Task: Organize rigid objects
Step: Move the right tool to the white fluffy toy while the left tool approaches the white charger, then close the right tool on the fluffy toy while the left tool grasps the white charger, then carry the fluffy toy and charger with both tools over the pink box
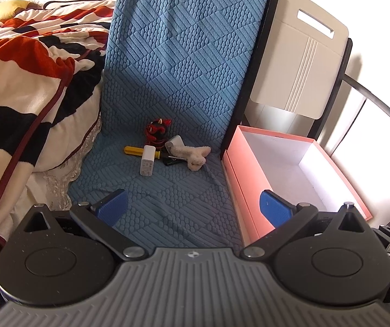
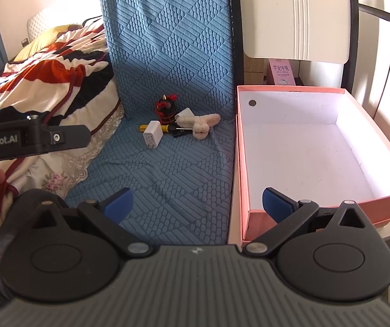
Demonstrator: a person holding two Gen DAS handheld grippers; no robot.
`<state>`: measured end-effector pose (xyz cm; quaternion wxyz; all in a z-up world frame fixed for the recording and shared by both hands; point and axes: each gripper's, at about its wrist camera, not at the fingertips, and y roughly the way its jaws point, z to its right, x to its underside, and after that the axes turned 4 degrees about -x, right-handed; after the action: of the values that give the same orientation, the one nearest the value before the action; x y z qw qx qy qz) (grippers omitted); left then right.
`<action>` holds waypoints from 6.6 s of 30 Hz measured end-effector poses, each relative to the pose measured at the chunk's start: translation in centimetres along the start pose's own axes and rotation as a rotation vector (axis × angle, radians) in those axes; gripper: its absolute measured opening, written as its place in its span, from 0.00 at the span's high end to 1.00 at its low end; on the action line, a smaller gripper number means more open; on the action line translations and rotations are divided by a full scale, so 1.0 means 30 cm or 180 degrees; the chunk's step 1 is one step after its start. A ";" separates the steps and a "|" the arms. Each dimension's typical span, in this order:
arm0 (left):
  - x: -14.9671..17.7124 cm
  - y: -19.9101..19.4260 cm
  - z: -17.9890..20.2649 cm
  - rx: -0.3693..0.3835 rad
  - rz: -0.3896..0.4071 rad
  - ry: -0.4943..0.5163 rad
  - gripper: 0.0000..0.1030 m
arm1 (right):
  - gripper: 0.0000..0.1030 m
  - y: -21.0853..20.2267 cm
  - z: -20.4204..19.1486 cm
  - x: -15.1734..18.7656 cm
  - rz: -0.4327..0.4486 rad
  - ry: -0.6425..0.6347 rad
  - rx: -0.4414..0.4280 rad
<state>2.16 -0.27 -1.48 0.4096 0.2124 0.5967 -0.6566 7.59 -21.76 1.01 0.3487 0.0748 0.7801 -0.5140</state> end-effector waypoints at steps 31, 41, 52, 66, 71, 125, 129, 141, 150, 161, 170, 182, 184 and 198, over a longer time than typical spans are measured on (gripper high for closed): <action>-0.094 0.292 -0.121 -0.0126 -0.0023 -0.0026 0.00 | 0.00 0.264 0.052 -0.082 -0.0011 0.0181 0.0008; -0.128 0.411 -0.160 -0.0141 -0.0117 -0.0138 0.00 | 0.00 0.371 0.035 -0.134 0.0038 -0.0006 -0.0082; -0.156 0.567 -0.185 -0.0122 -0.0313 -0.0032 0.00 | 0.00 0.493 0.054 -0.187 0.0030 -0.0001 -0.0136; -0.205 0.686 -0.180 0.0018 -0.0403 -0.0049 0.00 | 0.00 0.592 0.075 -0.258 -0.0063 -0.0085 0.0002; -0.207 0.726 -0.180 -0.0040 -0.0405 0.0090 0.00 | 0.00 0.628 0.079 -0.279 -0.0052 -0.0139 -0.0132; -0.212 1.193 -0.239 -0.0309 -0.1226 -0.0095 0.62 | 0.66 1.181 0.161 -0.387 -0.0896 0.0013 -0.0357; -0.212 1.180 -0.241 -0.0327 -0.1202 -0.0136 0.67 | 0.67 1.158 0.145 -0.392 -0.0855 -0.0053 -0.0321; -0.233 1.059 -0.252 -0.0169 -0.1150 -0.0321 0.69 | 0.68 0.978 0.160 -0.425 -0.0561 0.0027 -0.0357; -0.192 0.909 -0.206 -0.0195 -0.1141 -0.0359 0.69 | 0.68 0.812 0.089 -0.358 -0.0441 -0.0165 -0.0402; -0.109 0.755 -0.108 -0.0068 -0.1143 -0.0340 0.69 | 0.68 0.658 0.032 -0.226 -0.0359 -0.0129 -0.0334; -0.073 0.604 -0.023 0.0096 -0.0971 -0.0357 0.69 | 0.68 0.519 0.052 -0.136 -0.0252 0.0062 -0.0297; -0.075 0.516 0.059 0.0066 -0.0993 -0.0178 0.69 | 0.68 0.330 0.098 -0.135 -0.0155 0.0134 -0.0183; -0.098 0.491 0.088 0.0068 -0.0949 -0.0130 0.69 | 0.68 0.308 0.116 -0.152 -0.0151 0.0171 -0.0190; -0.313 0.385 0.236 0.0307 -0.0716 -0.0375 0.69 | 0.67 0.153 0.267 -0.359 -0.0017 0.0203 -0.0044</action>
<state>18.17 -3.83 0.09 0.3569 0.1247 0.5594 -0.7377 21.55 -23.90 2.42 0.3229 0.0866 0.7946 -0.5068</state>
